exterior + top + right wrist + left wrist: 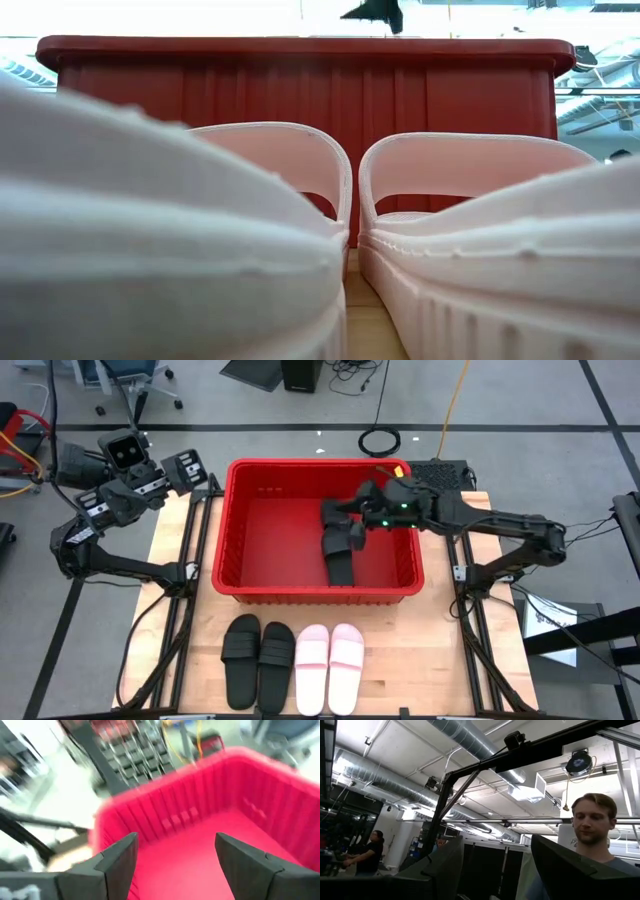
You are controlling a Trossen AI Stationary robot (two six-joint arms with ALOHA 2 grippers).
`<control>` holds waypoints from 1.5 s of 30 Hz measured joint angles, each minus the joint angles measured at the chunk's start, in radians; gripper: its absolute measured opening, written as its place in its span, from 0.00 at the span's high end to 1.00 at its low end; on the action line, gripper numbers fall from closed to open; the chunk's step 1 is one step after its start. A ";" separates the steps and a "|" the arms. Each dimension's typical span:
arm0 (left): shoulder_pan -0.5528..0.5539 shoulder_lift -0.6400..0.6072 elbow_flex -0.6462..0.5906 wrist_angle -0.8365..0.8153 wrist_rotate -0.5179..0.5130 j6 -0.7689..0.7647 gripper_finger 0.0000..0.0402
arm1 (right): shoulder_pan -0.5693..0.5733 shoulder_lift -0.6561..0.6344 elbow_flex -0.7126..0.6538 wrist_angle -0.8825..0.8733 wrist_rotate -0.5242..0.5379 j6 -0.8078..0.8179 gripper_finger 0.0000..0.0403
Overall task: Pick and place slides into bin
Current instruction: Put the left pink slide into the red bin
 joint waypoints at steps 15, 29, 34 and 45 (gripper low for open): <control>-0.225 0.093 0.000 0.012 -0.065 0.104 0.40 | 0.225 -0.040 0.001 0.498 -0.001 0.049 0.37; -0.502 0.182 0.000 0.002 -0.211 0.304 0.40 | 0.380 -0.039 0.001 0.664 0.003 -0.020 0.37; -0.576 0.232 0.000 -0.017 -0.285 0.364 0.40 | 0.426 -0.039 0.001 0.700 0.003 -0.024 0.37; -0.690 0.282 0.000 -0.217 -0.590 0.510 0.40 | 0.518 -0.039 0.001 0.748 0.003 -0.062 0.37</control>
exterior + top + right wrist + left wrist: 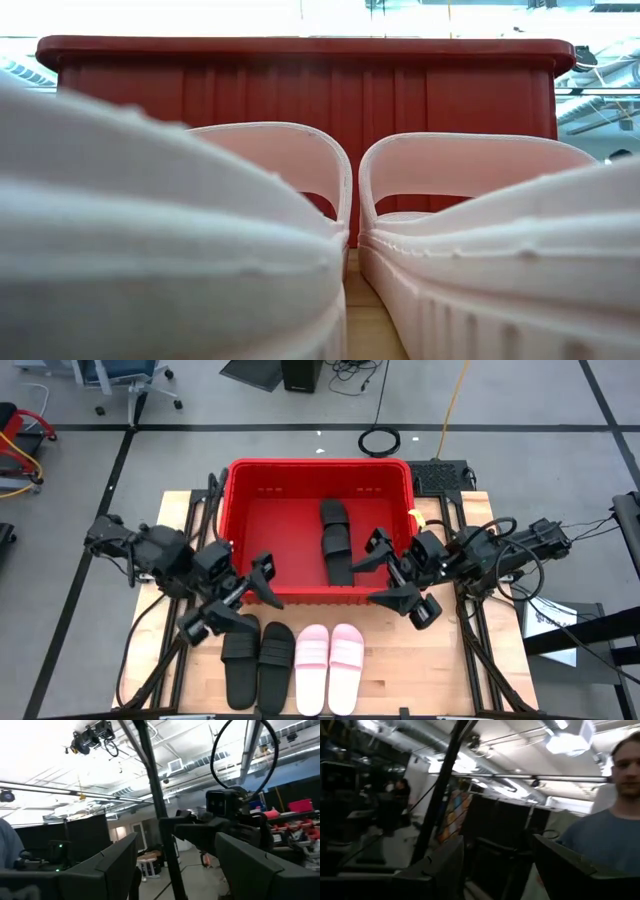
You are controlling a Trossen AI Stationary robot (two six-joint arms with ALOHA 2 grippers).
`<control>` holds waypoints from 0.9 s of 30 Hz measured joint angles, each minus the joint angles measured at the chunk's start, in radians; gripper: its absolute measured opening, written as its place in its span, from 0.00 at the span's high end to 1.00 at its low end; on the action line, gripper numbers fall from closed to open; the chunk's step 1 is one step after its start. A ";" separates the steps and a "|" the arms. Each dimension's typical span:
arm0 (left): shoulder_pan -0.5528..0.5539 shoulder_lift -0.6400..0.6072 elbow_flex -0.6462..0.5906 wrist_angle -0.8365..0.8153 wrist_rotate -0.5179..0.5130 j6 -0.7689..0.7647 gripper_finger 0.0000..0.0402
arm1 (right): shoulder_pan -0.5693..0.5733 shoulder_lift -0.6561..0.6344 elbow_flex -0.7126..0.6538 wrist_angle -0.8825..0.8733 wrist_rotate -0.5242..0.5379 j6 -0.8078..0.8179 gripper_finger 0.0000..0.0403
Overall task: Pick and place slides into bin
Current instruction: Put the left pink slide into the red bin
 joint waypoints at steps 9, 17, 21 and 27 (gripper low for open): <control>-0.136 0.005 0.000 -0.225 -0.302 0.041 0.40 | 0.043 0.000 0.000 -0.032 0.000 -0.023 0.37; -0.197 0.100 0.000 -0.349 -0.356 -0.015 0.40 | 0.055 0.000 0.000 -0.042 0.005 -0.016 0.37; -0.206 0.149 -0.001 -0.508 -0.328 -0.038 0.40 | 0.056 0.000 0.000 -0.042 0.008 -0.016 0.37; -0.204 0.202 0.000 -0.648 -0.339 0.020 0.40 | 0.054 0.000 0.000 -0.068 0.059 -0.016 0.37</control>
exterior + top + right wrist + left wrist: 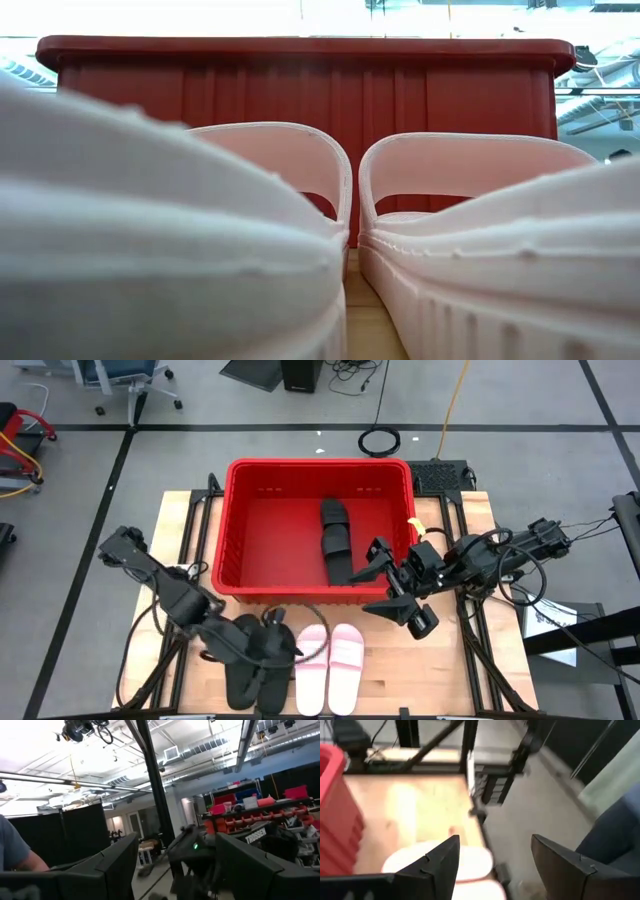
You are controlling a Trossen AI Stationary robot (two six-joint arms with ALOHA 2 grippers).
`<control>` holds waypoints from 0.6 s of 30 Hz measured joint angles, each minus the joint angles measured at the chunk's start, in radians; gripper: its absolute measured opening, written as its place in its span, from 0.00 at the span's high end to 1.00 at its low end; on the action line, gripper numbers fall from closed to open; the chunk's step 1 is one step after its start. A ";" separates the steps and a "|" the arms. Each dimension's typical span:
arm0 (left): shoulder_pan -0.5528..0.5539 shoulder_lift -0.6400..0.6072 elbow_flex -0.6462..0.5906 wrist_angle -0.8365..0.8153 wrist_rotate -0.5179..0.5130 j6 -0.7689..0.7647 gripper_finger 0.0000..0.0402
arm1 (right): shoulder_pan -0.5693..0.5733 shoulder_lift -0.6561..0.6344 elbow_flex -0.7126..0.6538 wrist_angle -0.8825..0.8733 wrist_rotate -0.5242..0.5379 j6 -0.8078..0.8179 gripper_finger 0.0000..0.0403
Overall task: Pick and place slides into bin
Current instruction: Put the left pink slide into the red bin
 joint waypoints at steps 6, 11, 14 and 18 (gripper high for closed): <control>0.009 0.092 0.000 -0.107 -0.010 0.078 0.40 | 0.000 0.000 0.000 -0.003 0.021 0.000 0.37; 0.008 0.186 0.000 -0.121 -0.009 0.141 0.40 | 0.000 0.000 0.000 -0.024 0.078 -0.007 0.37; 0.008 0.240 0.000 -0.120 0.005 0.161 0.40 | 0.000 0.000 0.000 -0.038 0.078 -0.006 0.37; 0.008 0.306 0.000 -0.123 -0.002 0.167 0.40 | 0.000 0.000 0.000 -0.063 0.077 0.000 0.37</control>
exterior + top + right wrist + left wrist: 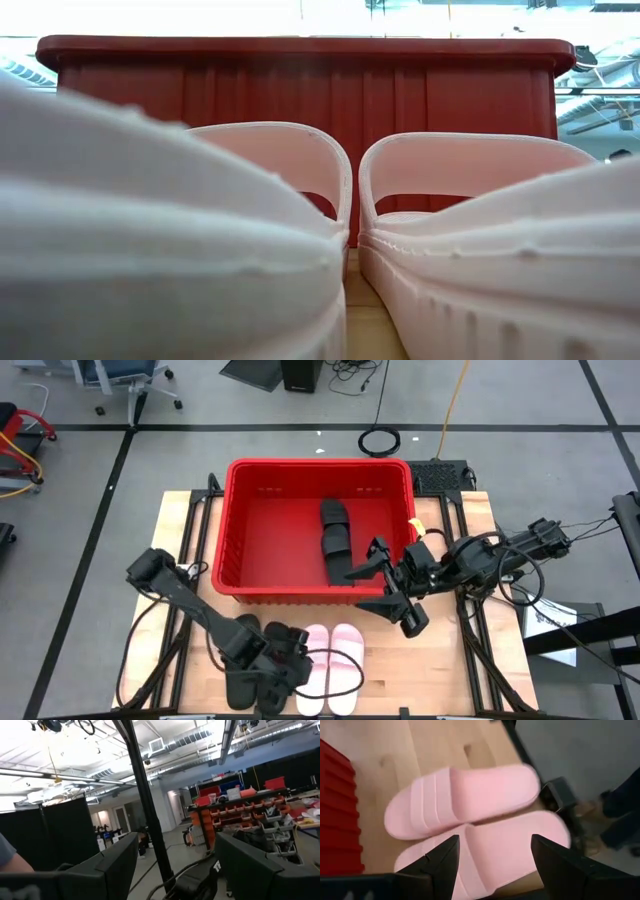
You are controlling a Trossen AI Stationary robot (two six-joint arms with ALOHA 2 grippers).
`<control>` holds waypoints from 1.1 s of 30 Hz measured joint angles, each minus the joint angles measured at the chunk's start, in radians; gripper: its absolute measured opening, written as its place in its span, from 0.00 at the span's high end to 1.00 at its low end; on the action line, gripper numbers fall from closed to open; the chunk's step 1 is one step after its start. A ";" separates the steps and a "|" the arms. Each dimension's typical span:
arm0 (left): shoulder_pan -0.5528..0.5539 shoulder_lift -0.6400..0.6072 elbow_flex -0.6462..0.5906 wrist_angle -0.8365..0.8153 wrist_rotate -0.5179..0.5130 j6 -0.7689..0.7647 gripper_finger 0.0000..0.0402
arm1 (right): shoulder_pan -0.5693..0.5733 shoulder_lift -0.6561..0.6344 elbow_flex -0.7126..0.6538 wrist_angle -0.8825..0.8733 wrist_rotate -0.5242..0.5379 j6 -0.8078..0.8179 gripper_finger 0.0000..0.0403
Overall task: Pick and place slides into bin
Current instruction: Put the left pink slide into the red bin
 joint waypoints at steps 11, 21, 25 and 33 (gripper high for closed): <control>0.024 0.161 0.001 -0.040 -0.076 0.007 0.40 | 0.000 0.000 0.000 -0.024 0.002 0.022 0.37; 0.105 0.214 0.001 -0.077 -0.156 0.010 0.40 | 0.000 0.000 0.000 -0.031 0.035 0.023 0.37; 0.130 0.213 0.001 -0.129 -0.247 -0.035 0.40 | -0.001 0.000 0.000 -0.029 0.056 0.001 0.37; 0.143 0.212 0.000 -0.180 -0.281 -0.044 0.46 | -0.003 0.000 0.000 -0.020 0.104 -0.007 0.37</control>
